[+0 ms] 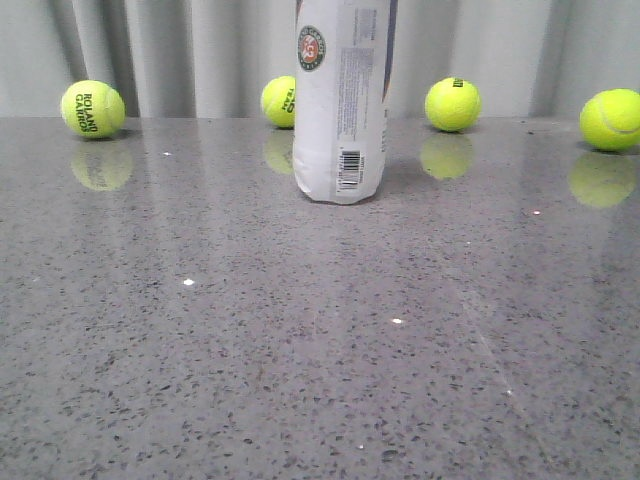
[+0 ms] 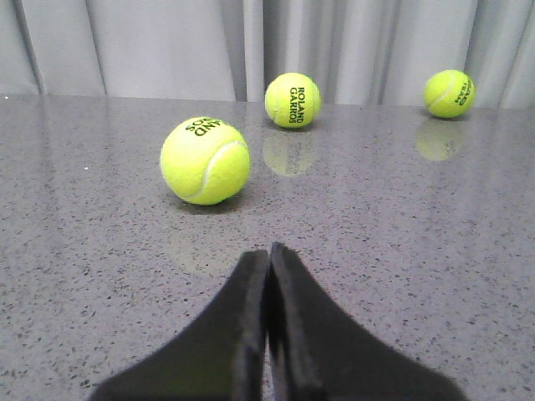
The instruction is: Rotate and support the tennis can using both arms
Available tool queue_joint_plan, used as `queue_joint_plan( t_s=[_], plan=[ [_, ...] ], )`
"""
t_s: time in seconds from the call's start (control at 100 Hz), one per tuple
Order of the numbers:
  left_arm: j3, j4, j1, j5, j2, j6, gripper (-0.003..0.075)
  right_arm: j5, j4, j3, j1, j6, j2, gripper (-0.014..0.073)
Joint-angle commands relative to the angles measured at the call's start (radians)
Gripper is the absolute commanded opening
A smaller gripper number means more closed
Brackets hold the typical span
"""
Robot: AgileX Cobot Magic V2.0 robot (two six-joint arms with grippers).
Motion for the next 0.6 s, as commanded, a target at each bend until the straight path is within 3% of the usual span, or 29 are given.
queue_joint_plan(
  t_s=[0.0,0.32,0.59],
  plan=[
    [0.045,-0.01,0.001,-0.075,-0.034,-0.011,-0.002,-0.106,-0.014,-0.001,-0.077,0.0,-0.002,-0.0068],
    [0.045,-0.01,0.001,-0.075,-0.034,-0.011,-0.002,-0.098,-0.014,0.128,-0.327,0.0,-0.118,-0.0068],
    [0.045,-0.01,0.001,-0.075,-0.034,-0.011,-0.002,-0.04,-0.014,0.229,-0.368,0.0,-0.243,-0.0068]
  ],
)
